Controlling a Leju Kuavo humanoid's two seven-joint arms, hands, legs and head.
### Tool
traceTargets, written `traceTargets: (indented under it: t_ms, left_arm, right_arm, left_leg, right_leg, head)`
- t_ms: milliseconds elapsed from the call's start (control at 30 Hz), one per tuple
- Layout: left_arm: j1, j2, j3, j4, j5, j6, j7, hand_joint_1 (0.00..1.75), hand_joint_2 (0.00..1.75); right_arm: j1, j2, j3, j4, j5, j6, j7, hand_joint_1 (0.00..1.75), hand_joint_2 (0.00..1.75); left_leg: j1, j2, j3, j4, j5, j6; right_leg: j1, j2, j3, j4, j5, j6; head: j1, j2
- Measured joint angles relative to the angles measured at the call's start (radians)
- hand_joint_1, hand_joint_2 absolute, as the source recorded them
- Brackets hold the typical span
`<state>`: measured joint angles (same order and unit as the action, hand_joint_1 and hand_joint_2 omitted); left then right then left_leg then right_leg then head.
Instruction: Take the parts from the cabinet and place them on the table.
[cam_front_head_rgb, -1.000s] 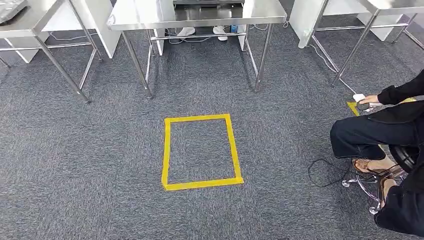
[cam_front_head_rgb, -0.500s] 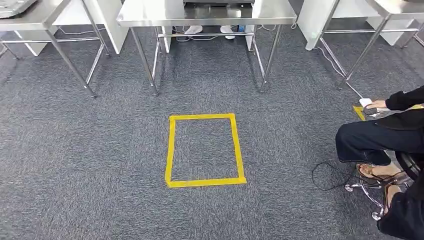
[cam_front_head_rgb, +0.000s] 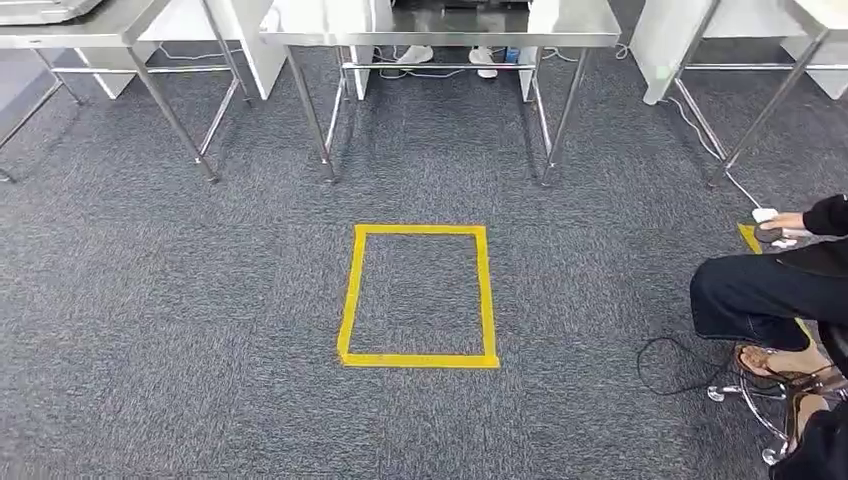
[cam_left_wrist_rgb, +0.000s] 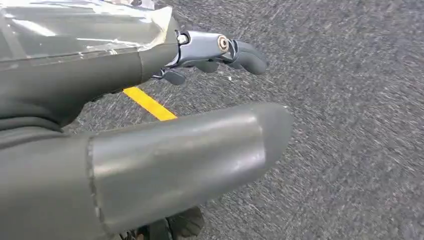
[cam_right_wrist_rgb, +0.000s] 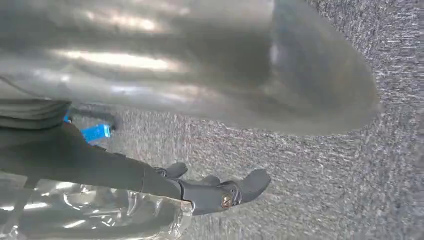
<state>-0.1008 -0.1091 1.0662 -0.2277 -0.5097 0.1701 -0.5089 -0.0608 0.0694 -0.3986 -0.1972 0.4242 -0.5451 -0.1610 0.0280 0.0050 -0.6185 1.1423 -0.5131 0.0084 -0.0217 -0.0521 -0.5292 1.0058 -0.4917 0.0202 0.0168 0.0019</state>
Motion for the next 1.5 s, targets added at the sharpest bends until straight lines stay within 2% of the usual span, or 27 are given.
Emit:
traceTargets:
  t_ms: [33,67,133,200,233,267,300,333,400,467,533,567,700,733,800,867,933,967,1033,1067,1100,1233,1267,1333,1400,1467,1500]
  left_arm:
    - [-0.001,0.0,0.0,0.0,0.0,0.0,0.0,0.0,0.0]
    - [-0.005,0.001,0.0,0.0,-0.001,0.0,0.0,0.0,0.0]
    - [-0.008,0.0,0.0,0.0,-0.002,0.0,0.003,0.0,0.0]
    - [-0.006,0.003,0.0,0.0,-0.002,0.0,0.003,0.0,0.0]
    - [-0.006,0.003,0.0,0.0,-0.002,0.0,0.004,0.0,0.0]
    - [-0.007,-0.001,0.0,0.0,-0.002,0.0,0.004,0.0,0.0]
    - [-0.01,0.0,0.0,0.0,-0.002,0.0,0.005,0.0,0.0]
    - [-0.011,-0.001,0.0,0.0,-0.002,0.0,0.005,0.0,0.0]
    - [-0.008,-0.001,0.0,0.0,0.0,0.0,0.005,0.0,0.0]
    - [-0.006,-0.002,0.0,0.0,0.003,0.0,0.006,0.0,0.0]
    - [-0.007,-0.002,0.0,0.0,0.006,0.0,0.006,0.0,0.0]
    - [-0.007,-0.003,0.0,0.0,0.006,0.0,0.006,0.0,0.0]
    - [-0.004,0.0,0.002,0.0,0.011,0.0,0.006,0.0,0.0]
    - [-0.003,0.003,0.003,0.0,0.016,0.0,0.005,0.0,0.0]
    - [-0.004,0.003,0.007,0.0,0.018,-0.002,0.003,0.0,0.0]
    - [-0.005,0.005,0.01,0.0,0.02,-0.003,0.002,0.0,0.0]
    - [-0.001,0.006,0.015,0.0,0.029,-0.003,-0.003,0.0,0.0]
    - [0.001,0.008,0.021,0.0,0.035,-0.003,-0.011,0.0,0.0]
    - [0.001,0.016,0.027,0.0,0.04,-0.024,-0.034,0.0,0.0]
    - [-0.003,0.019,0.028,0.0,0.04,-0.035,-0.038,0.0,0.0]
    - [-0.011,0.019,0.028,0.0,0.043,-0.051,-0.039,0.0,0.0]
    - [-0.017,0.024,0.031,0.0,0.05,-0.069,-0.04,0.0,0.0]
    - [-0.017,0.022,0.031,0.0,0.05,-0.071,-0.041,0.0,0.0]
    - [-0.022,0.021,0.032,0.0,0.051,-0.076,-0.042,0.0,0.0]
    - [-0.022,0.021,0.032,0.0,0.051,-0.078,-0.042,0.0,0.0]
    - [-0.019,0.021,0.034,0.0,0.052,-0.079,-0.041,0.0,0.0]
    - [-0.019,0.019,0.035,0.0,0.052,-0.08,-0.041,0.0,0.0]
  right_arm:
    - [-0.002,0.001,0.0,0.0,0.0,0.0,0.0,0.0,0.0]
    - [-0.002,0.002,0.0,0.0,0.0,0.0,0.0,0.0,0.0]
    - [-0.003,0.001,0.0,0.0,0.001,-0.002,0.0,0.0,0.0]
    - [-0.005,0.003,0.0,0.0,0.003,-0.003,0.0,0.0,0.0]
    - [-0.005,0.002,0.0,-0.001,0.006,-0.003,0.0,0.0,0.0]
    - [-0.007,0.001,0.0,-0.001,0.007,-0.004,0.0,0.0,0.0]
    - [-0.006,0.002,0.0,-0.001,0.007,-0.004,0.0,0.0,0.0]
    - [-0.005,0.001,0.0,-0.001,0.01,-0.005,0.0,0.0,0.0]
    - [-0.003,0.0,0.0,-0.001,0.012,-0.005,0.004,0.0,0.0]
    - [-0.001,0.0,0.0,0.0,0.016,-0.005,0.008,0.0,0.0]
    - [-0.003,0.0,0.0,-0.001,0.018,-0.005,0.011,0.0,0.0]
    - [-0.003,-0.001,0.0,0.0,0.019,-0.005,0.011,0.0,0.0]
    - [-0.009,0.001,0.0,-0.001,0.024,-0.005,0.015,0.0,0.0]
    - [-0.009,0.003,0.0,-0.001,0.026,-0.005,0.014,0.0,0.0]
    - [-0.012,0.003,0.0,-0.001,0.03,-0.002,0.014,0.0,0.0]
    - [-0.011,0.005,0.0,-0.001,0.033,0.006,0.014,0.0,0.0]
    - [-0.012,0.005,0.0,-0.001,0.034,0.02,0.012,0.0,0.0]
    - [-0.014,0.005,0.0,-0.001,0.034,0.028,0.006,0.0,0.0]
    - [-0.023,0.007,0.0,-0.001,0.034,0.042,-0.002,0.0,0.0]
    - [-0.028,0.006,0.0,-0.001,0.034,0.044,-0.002,0.0,0.0]
    - [-0.029,0.006,0.0,-0.002,0.034,0.044,-0.002,0.0,0.0]
    - [-0.044,0.01,0.0,-0.002,0.034,0.044,-0.002,0.0,0.0]
    - [-0.044,0.01,0.0,-0.003,0.034,0.044,-0.002,0.0,0.0]
    - [-0.041,0.013,0.0,-0.002,0.034,0.043,-0.003,0.0,0.0]
    - [-0.036,0.012,0.0,-0.002,0.033,0.043,-0.003,0.0,0.0]
    - [-0.034,0.011,0.0,-0.002,0.03,0.044,-0.002,0.0,0.0]
    - [-0.034,0.01,0.0,-0.002,0.031,0.043,-0.002,0.0,0.0]
  left_leg:
    - [-0.007,0.02,0.05,-0.086,0.03,0.012]
    - [-0.016,0.051,0.07,-0.127,0.02,0.017]
    - [-0.025,0.039,0.065,-0.128,0.026,0.016]
    - [-0.031,0.021,0.064,-0.137,0.032,0.025]
    - [-0.017,0.012,0.084,-0.156,0.048,0.035]
    - [-0.023,0.01,0.083,-0.163,0.051,0.037]
    - [-0.022,0.002,0.079,-0.163,0.058,0.046]
    - [-0.024,-0.005,0.075,-0.163,0.059,0.047]
    - [-0.028,-0.028,0.071,-0.162,0.062,0.05]
    - [-0.031,-0.048,0.073,-0.161,0.062,0.049]
    - [-0.033,-0.07,0.076,-0.158,0.062,0.048]
    - [-0.033,-0.078,0.071,-0.156,0.062,0.046]
    - [-0.036,-0.106,0.056,-0.15,0.064,0.022]
    - [-0.035,-0.112,0.054,-0.146,0.063,0.019]
    - [-0.032,-0.042,0.015,-0.064,0.002,0.006]
    - [-0.024,-0.02,-0.063,0.094,-0.074,-0.007]
    - [-0.014,-0.013,-0.107,0.174,-0.091,-0.016]
    - [-0.008,-0.009,-0.099,0.151,-0.065,-0.02]
    - [-0.001,0.016,-0.004,-0.03,0.032,-0.025]
    - [0.0,0.063,0.047,-0.117,0.061,-0.025]
    - [-0.008,0.087,0.059,-0.14,0.053,-0.023]
    - [-0.023,0.033,0.052,-0.146,0.058,0.014]
    - [-0.017,0.024,0.062,-0.156,0.067,0.025]
    - [-0.018,0.004,0.056,-0.159,0.074,0.039]
    - [-0.021,-0.024,0.051,-0.158,0.076,0.043]
    - [-0.025,-0.05,0.051,-0.158,0.076,0.044]
    - [-0.026,-0.065,0.052,-0.157,0.076,0.043]
  right_leg:
    - [0.001,-0.005,0.002,0.0,0.0,0.0]
    - [0.005,-0.012,0.004,0.0,-0.001,0.001]
    - [0.007,-0.025,0.003,0.0,-0.001,0.007]
    - [0.006,-0.041,0.01,-0.011,0.004,0.019]
    - [0.008,-0.034,0.007,-0.007,-0.003,0.027]
    - [0.003,-0.004,0.001,0.014,-0.018,0.026]
    - [0.003,0.027,-0.034,0.091,-0.063,0.013]
    - [0.003,0.036,-0.067,0.163,-0.094,0.008]
    - [0.004,0.044,-0.134,0.305,-0.135,0.01]
    - [0.006,0.048,-0.108,0.248,-0.098,0.027]
    - [0.006,0.069,-0.016,0.057,-0.018,0.041]
    - [0.005,0.115,0.01,-0.01,-0.001,0.037]
    - [0.011,0.083,0.012,-0.017,0.006,0.005]
    - [-0.006,0.076,0.013,-0.025,0.011,-0.002]
    - [-0.005,0.055,0.015,-0.028,0.012,-0.018]
    - [-0.003,0.032,0.014,-0.027,0.011,-0.019]
    - [-0.004,0.014,0.012,-0.027,0.01,-0.019]
    - [-0.005,0.003,0.012,-0.026,0.01,-0.018]
    - [-0.01,-0.017,0.017,-0.026,0.006,-0.01]
    - [-0.006,-0.024,0.023,-0.026,0.002,-0.004]
    - [0.003,-0.033,0.024,-0.023,-0.004,0.005]
    - [0.007,-0.073,0.045,-0.034,-0.005,0.037]
    - [0.001,-0.041,0.034,-0.017,-0.019,0.04]
    - [-0.001,0.029,-0.025,0.113,-0.086,0.022]
    - [0.0,0.045,-0.112,0.277,-0.143,0.017]
    - [0.004,0.05,-0.129,0.292,-0.129,0.032]
    - [0.004,0.051,-0.099,0.221,-0.092,0.042]
  head:
    - [0.0,0.0]
    - [0.0,0.0]
    - [0.0,0.0]
    - [0.0,0.0]
    - [0.002,0.0]
    - [0.002,0.0]
    - [0.002,0.0]
    - [0.003,0.0]
    - [0.002,0.0]
    - [0.002,0.0]
    - [0.003,0.0]
    - [0.003,0.0]
    - [0.0,0.0]
    - [0.002,0.0]
    - [-0.007,0.0]
    - [-0.007,0.0]
    - [-0.008,0.0]
    - [-0.007,0.0]
    - [-0.008,0.0]
    - [-0.008,0.0]
    - [-0.009,0.0]
    - [-0.003,0.0]
    - [-0.003,0.0]
    - [0.002,0.0]
    - [0.002,0.0]
    - [0.002,0.0]
    - [0.002,0.0]
